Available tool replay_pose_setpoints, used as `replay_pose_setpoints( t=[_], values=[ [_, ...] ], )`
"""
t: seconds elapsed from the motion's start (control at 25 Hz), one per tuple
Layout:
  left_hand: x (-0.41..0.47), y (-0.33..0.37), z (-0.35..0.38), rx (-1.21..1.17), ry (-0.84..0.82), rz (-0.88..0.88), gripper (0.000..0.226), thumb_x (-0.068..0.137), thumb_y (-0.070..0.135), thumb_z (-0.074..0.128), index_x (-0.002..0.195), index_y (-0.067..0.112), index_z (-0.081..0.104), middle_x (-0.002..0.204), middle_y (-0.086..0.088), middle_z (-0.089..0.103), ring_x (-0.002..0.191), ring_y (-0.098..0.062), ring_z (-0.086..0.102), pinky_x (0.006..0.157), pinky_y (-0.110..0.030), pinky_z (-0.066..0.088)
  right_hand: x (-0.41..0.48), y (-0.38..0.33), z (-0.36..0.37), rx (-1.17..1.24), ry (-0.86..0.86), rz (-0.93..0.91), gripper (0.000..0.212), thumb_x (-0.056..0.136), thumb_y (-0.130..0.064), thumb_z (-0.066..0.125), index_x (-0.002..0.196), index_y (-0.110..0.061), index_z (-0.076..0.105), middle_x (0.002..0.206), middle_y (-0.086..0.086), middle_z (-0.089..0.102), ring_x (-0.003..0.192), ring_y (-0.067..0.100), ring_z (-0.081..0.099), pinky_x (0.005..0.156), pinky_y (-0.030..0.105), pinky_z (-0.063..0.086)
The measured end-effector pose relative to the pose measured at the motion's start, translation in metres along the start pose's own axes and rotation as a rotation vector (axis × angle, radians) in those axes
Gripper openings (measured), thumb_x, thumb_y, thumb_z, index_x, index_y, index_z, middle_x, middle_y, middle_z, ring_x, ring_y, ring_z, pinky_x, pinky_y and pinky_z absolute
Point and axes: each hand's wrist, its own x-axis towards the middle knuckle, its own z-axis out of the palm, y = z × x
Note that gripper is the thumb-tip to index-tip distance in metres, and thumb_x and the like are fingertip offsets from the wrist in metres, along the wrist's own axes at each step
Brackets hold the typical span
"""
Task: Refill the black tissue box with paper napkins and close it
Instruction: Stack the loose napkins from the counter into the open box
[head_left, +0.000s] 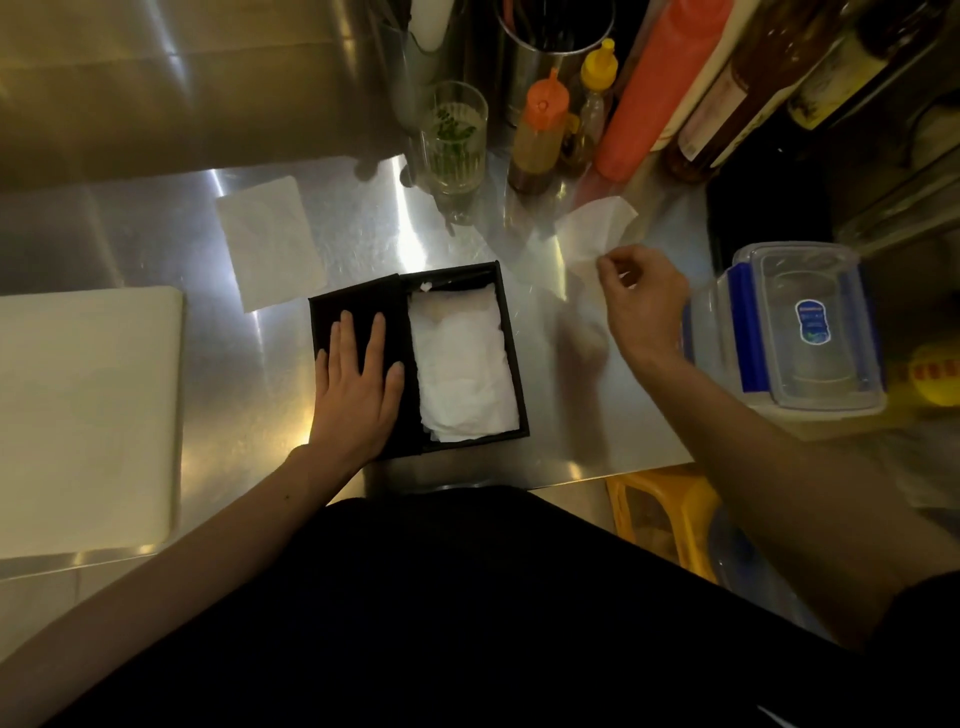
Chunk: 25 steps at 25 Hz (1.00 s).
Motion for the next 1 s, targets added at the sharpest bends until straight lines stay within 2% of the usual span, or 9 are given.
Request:
replay_pose_setpoints(
  t=[0.2, 0.48, 0.72, 0.84, 0.92, 1.0],
  values=[
    [0.001, -0.006, 0.000, -0.010, -0.022, 0.025, 0.062, 0.099, 0.049, 0.016, 0.155, 0.023, 0.005, 0.161, -0.016, -0.001, 0.149, -0.032, -0.003, 0.118, -0.047, 0.002, -0.047, -0.043, 0.009, 0.089, -0.029, -0.079, 0.004, 0.090, -0.027, 0.064, 0.089, -0.025, 0.067, 0.087, -0.007, 0.064, 0.075, 0.002, 0.059, 0.071, 0.019, 0.052],
    [0.002, -0.008, -0.004, -0.015, -0.048, 0.054, 0.065, 0.097, 0.052, 0.013, 0.155, 0.022, 0.003, 0.161, -0.018, -0.005, 0.148, -0.033, -0.005, 0.118, -0.046, 0.001, -0.102, -0.084, 0.031, 0.147, -0.086, -0.043, 0.005, 0.088, -0.022, 0.066, 0.085, -0.019, 0.070, 0.082, -0.008, 0.064, 0.071, 0.003, 0.060, 0.067, 0.013, 0.049],
    [0.002, -0.010, -0.006, 0.000, -0.060, 0.069, 0.064, 0.099, 0.052, 0.016, 0.154, 0.022, 0.003, 0.161, -0.019, -0.004, 0.148, -0.034, -0.004, 0.118, -0.048, 0.002, -0.119, -0.084, 0.063, -0.035, -0.179, 0.049, 0.014, 0.092, -0.029, 0.060, 0.092, -0.017, 0.068, 0.089, -0.002, 0.065, 0.072, 0.005, 0.059, 0.075, 0.023, 0.053],
    [0.002, -0.010, -0.006, 0.005, -0.062, 0.075, 0.063, 0.100, 0.050, 0.018, 0.154, 0.022, 0.002, 0.161, -0.019, -0.004, 0.148, -0.034, -0.004, 0.118, -0.048, 0.003, -0.121, -0.081, 0.071, -0.135, -0.291, 0.065, 0.029, 0.093, -0.035, 0.059, 0.112, -0.014, 0.064, 0.103, 0.002, 0.063, 0.084, 0.011, 0.061, 0.079, 0.025, 0.051],
    [0.002, -0.010, -0.006, 0.006, -0.054, 0.076, 0.065, 0.098, 0.051, 0.016, 0.154, 0.021, 0.003, 0.161, -0.019, -0.003, 0.148, -0.034, -0.003, 0.117, -0.048, 0.003, -0.122, -0.081, 0.073, -0.256, -0.388, 0.012, 0.037, 0.094, -0.034, 0.057, 0.123, -0.011, 0.057, 0.114, 0.007, 0.058, 0.093, 0.020, 0.060, 0.082, 0.031, 0.049],
    [0.002, -0.010, -0.006, 0.003, -0.049, 0.075, 0.064, 0.099, 0.050, 0.017, 0.155, 0.021, 0.004, 0.160, -0.020, -0.003, 0.148, -0.034, -0.003, 0.117, -0.047, 0.003, -0.123, -0.082, 0.073, -0.374, -0.445, -0.073, 0.039, 0.096, -0.033, 0.054, 0.126, -0.008, 0.053, 0.119, 0.011, 0.054, 0.099, 0.025, 0.058, 0.083, 0.035, 0.048]
  ],
)
